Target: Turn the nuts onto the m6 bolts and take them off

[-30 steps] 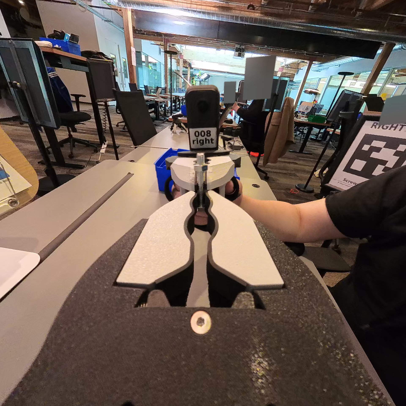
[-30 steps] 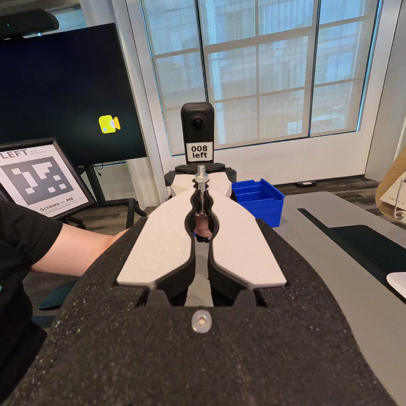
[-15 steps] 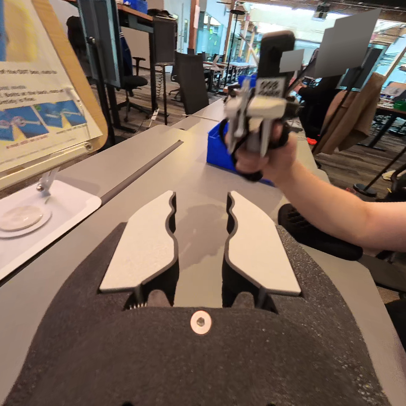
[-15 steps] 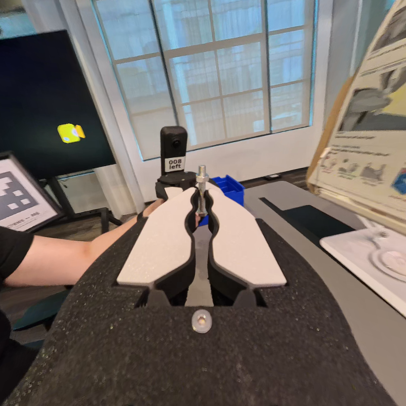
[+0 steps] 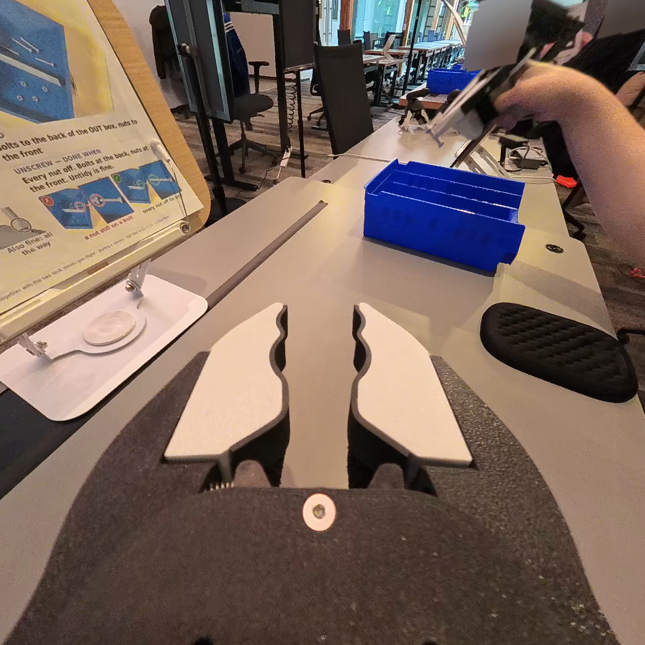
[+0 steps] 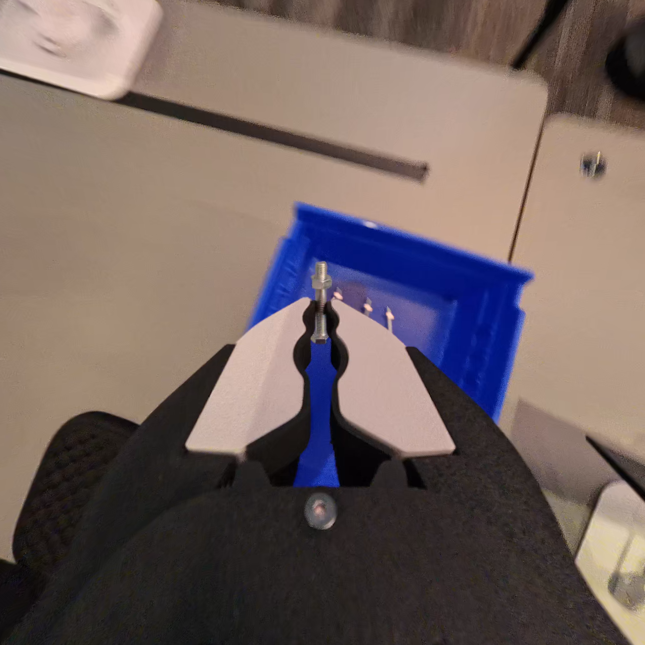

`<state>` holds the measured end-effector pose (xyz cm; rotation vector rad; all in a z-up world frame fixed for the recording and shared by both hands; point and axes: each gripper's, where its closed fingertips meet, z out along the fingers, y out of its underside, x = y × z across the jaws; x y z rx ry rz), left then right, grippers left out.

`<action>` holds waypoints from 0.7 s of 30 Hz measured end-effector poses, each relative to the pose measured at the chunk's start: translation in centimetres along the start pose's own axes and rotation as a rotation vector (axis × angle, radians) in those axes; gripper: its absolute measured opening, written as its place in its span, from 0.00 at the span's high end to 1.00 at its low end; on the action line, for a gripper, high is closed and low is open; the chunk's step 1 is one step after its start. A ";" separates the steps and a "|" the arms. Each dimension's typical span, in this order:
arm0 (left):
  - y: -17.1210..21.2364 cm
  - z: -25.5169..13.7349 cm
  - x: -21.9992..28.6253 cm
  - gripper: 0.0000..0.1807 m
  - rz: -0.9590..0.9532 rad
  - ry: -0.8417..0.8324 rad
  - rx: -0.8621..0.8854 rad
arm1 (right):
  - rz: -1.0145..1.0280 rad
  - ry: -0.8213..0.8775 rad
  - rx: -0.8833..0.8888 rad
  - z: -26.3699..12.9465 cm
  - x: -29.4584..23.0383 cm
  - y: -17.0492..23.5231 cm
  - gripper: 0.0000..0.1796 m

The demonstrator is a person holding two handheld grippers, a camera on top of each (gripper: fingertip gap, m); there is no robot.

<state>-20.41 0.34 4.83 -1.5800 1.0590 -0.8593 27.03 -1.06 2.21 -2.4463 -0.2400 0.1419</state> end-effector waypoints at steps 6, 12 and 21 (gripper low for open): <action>0.2 0.6 0.1 0.81 -0.017 -0.003 -0.025 | 0.148 0.036 -0.286 6.7 7.5 7.0 0.97; 0.8 1.2 -0.1 0.82 -0.025 -0.001 -0.046 | 0.160 0.098 -0.468 10.3 10.2 10.7 0.97; 1.2 1.6 0.1 0.83 0.006 -0.004 -0.088 | 0.144 0.092 -0.506 12.1 10.6 11.4 0.97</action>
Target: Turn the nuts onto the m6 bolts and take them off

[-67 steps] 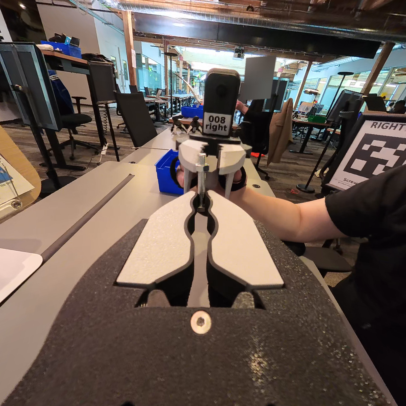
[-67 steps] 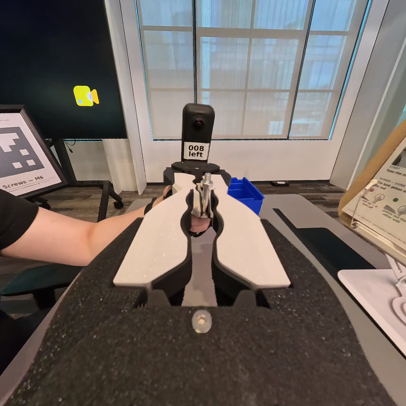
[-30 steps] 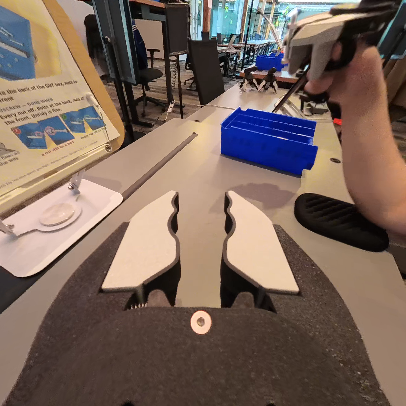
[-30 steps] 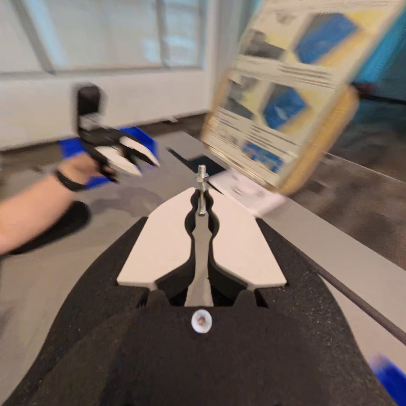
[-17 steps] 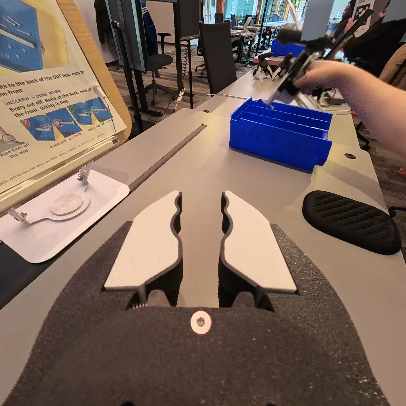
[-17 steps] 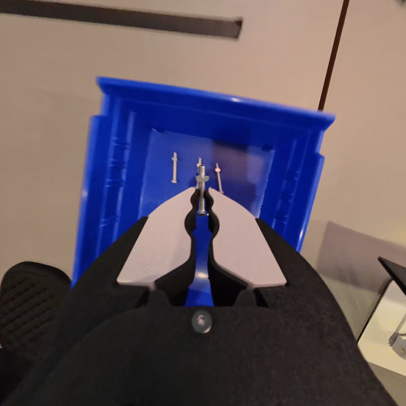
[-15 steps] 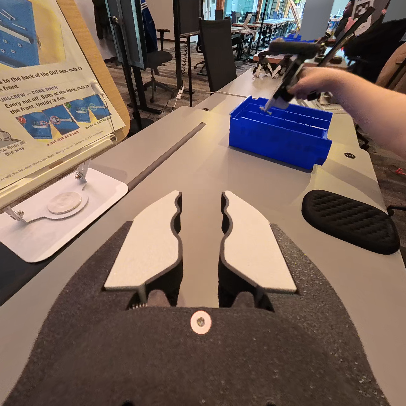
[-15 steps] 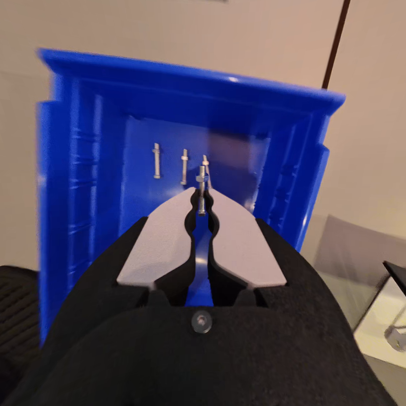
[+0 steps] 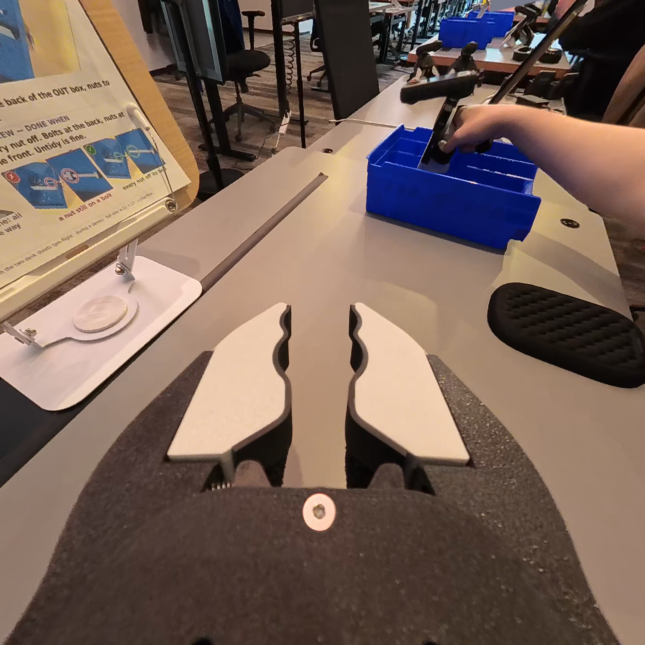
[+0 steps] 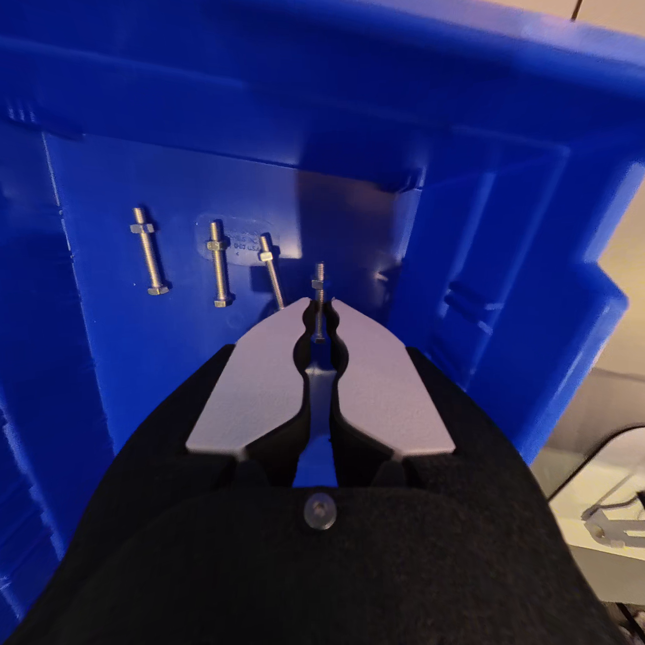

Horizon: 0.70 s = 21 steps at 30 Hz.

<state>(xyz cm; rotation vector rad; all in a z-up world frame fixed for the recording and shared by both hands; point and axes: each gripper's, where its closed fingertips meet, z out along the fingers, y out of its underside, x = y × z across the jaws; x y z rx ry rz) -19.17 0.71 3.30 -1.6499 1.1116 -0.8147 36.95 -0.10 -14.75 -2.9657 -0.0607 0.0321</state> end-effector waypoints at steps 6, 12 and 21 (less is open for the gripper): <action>0.3 0.0 0.3 0.83 0.014 0.004 -0.011 | -0.020 0.037 -0.032 0.6 0.3 0.1 0.97; 0.6 -0.1 0.2 0.83 0.008 0.002 -0.020 | -0.040 0.032 -0.042 1.2 -0.1 0.3 0.97; -0.9 -1.8 0.1 0.82 0.011 -0.025 0.026 | -0.119 0.135 0.220 -5.7 -1.8 -1.8 0.88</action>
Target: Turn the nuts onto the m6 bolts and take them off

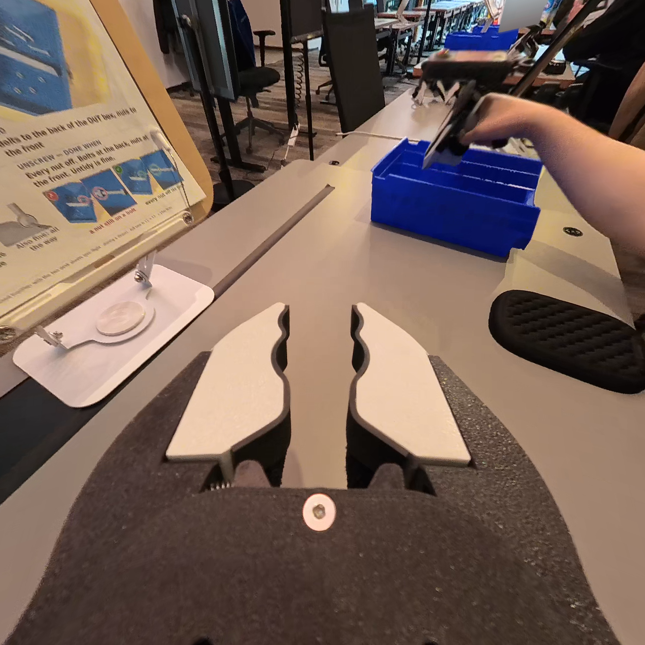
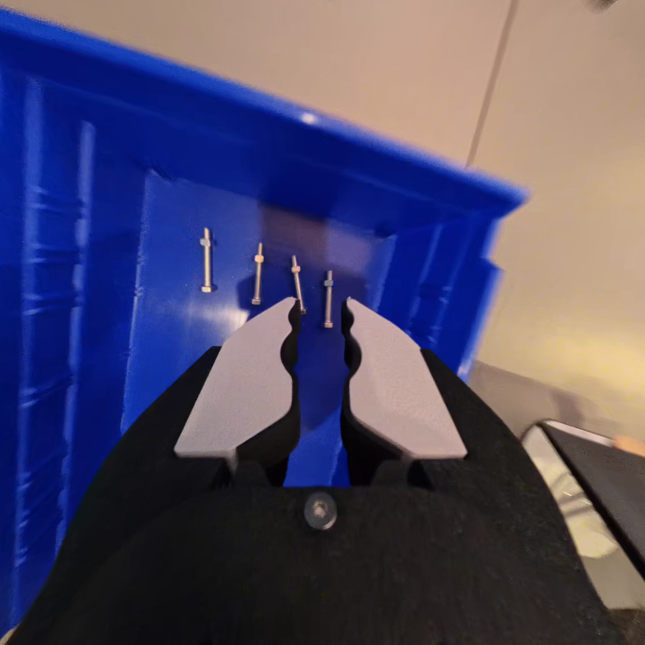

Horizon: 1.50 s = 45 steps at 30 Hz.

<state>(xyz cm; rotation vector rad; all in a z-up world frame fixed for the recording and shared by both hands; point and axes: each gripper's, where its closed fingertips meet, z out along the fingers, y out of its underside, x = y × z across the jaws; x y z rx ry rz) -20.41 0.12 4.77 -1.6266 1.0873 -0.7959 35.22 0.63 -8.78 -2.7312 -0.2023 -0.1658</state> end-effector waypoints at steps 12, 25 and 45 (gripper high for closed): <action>-2.5 -3.7 -4.4 0.82 -0.039 -0.389 0.086 | -0.101 0.192 0.780 -17.8 -8.7 -6.1 0.81; -2.7 -11.9 -6.4 0.80 -0.098 -0.699 0.002 | 0.138 0.510 0.697 -15.7 -3.2 2.2 0.72; 14.3 -25.1 -7.4 0.70 -0.474 -0.836 -0.714 | 0.186 0.040 0.164 -8.1 3.4 8.5 0.63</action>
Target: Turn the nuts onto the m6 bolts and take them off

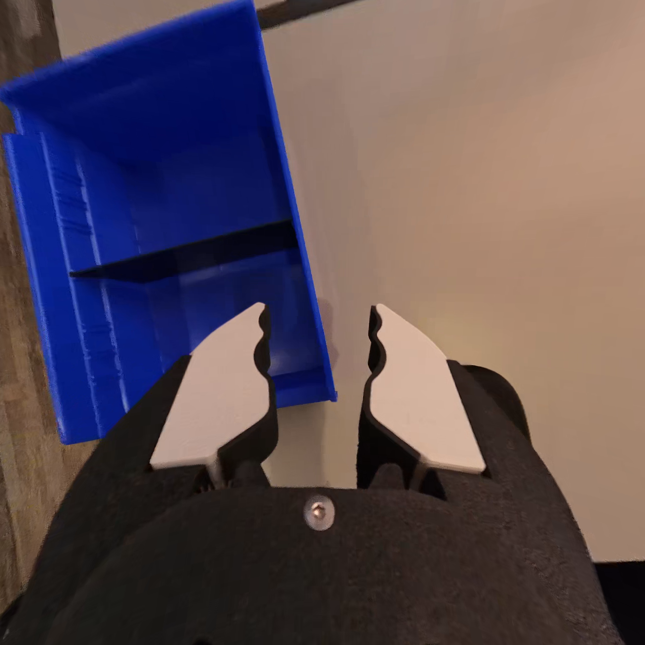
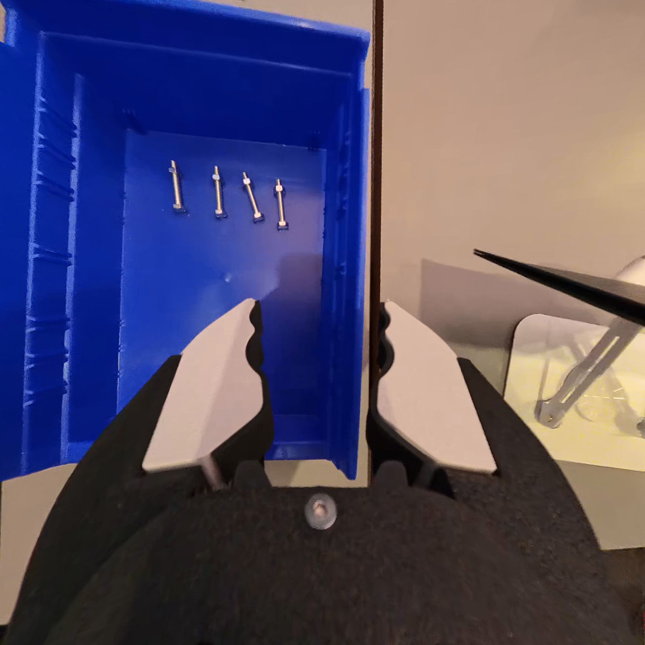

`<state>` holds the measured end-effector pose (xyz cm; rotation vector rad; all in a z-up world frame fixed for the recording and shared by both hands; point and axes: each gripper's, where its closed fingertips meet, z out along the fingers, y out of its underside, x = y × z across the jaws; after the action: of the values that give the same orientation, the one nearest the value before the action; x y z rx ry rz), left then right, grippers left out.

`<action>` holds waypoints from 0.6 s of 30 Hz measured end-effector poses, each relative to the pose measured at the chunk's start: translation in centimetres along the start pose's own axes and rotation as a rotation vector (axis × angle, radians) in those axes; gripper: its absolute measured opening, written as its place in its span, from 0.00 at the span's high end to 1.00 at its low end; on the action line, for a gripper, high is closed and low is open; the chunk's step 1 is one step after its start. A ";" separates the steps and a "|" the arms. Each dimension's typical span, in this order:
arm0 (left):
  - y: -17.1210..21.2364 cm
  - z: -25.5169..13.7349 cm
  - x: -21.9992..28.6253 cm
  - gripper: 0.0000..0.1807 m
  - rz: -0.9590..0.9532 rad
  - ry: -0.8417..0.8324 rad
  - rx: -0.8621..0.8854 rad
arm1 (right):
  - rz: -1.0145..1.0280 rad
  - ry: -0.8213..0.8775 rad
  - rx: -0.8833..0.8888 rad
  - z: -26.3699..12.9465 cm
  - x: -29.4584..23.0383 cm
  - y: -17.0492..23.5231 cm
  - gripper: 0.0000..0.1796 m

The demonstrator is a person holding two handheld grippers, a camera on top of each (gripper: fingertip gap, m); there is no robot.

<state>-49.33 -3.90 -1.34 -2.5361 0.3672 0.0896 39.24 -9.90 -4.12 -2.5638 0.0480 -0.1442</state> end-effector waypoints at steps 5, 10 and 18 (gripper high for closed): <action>1.6 4.3 0.6 0.72 -0.068 0.027 -0.109 | -0.008 0.032 -0.084 2.5 -0.2 1.1 0.64; 2.2 6.8 0.6 0.81 -0.098 0.021 -0.161 | 0.000 0.115 -0.114 3.1 1.3 1.3 0.69; 2.2 7.5 -0.6 0.97 -0.014 -0.110 -0.169 | 0.056 0.032 -0.180 4.1 1.7 2.8 0.68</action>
<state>-50.41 -1.40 -8.75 -2.6860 0.3098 0.2636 41.44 -10.09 -8.91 -2.7362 0.1507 -0.1670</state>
